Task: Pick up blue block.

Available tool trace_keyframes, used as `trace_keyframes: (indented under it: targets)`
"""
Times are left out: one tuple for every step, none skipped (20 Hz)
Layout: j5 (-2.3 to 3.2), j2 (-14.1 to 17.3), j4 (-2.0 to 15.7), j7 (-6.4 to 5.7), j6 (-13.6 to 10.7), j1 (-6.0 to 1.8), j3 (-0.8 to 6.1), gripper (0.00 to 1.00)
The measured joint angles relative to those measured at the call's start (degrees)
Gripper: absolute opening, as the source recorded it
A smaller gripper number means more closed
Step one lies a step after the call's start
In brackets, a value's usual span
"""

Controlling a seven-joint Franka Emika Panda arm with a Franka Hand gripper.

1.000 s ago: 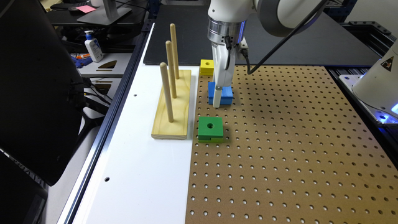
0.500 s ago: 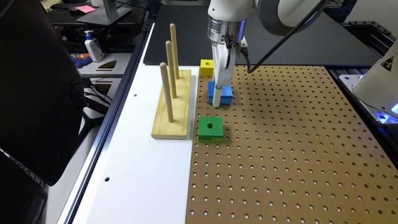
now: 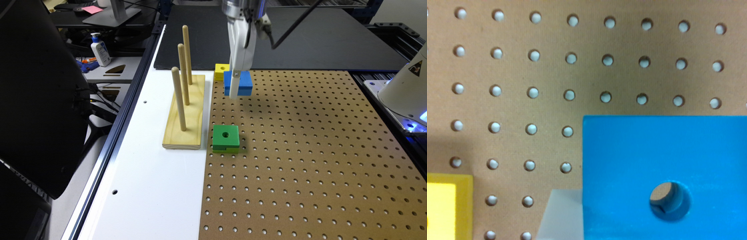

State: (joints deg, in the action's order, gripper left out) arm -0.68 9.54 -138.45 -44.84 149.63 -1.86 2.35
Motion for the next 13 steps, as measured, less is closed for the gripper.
trace_keyframes:
  targets:
    - [0.00, -0.8, 0.01, 0.00, -0.6, 0.00, 0.00, 0.00]
    - [0.00, -1.7, 0.01, 0.00, -1.4, 0.00, 0.00, 0.00]
    - [0.00, -2.8, 0.00, 0.00, -2.5, 0.00, 0.00, 0.00]
    - [0.00, -3.6, -0.01, 0.00, -3.3, 0.00, 0.00, 0.00]
    - [0.00, -4.3, -0.02, 0.00, -4.0, 0.00, 0.00, 0.00]
    - [0.00, -4.7, -0.03, 0.00, -4.5, 0.00, 0.00, 0.00]
    - [0.00, -5.1, -0.01, 0.00, -4.8, 0.00, 0.00, 0.00]
    - [0.00, -5.8, 0.04, 0.00, -5.2, 0.00, 0.00, 0.00]
    - [0.00, -6.8, 0.12, 0.00, -6.2, 0.00, 0.00, 0.00]
    - [0.00, -8.1, 0.14, 0.00, -7.4, 0.00, 0.01, 0.00]
    - [0.00, -9.6, 0.13, -0.01, -8.9, 0.00, 0.01, 0.00]
    - [0.00, -10.6, 0.11, -0.01, -9.9, 0.00, 0.01, 0.00]
    - [0.00, -11.6, 0.08, -0.01, -10.8, 0.00, 0.01, 0.00]
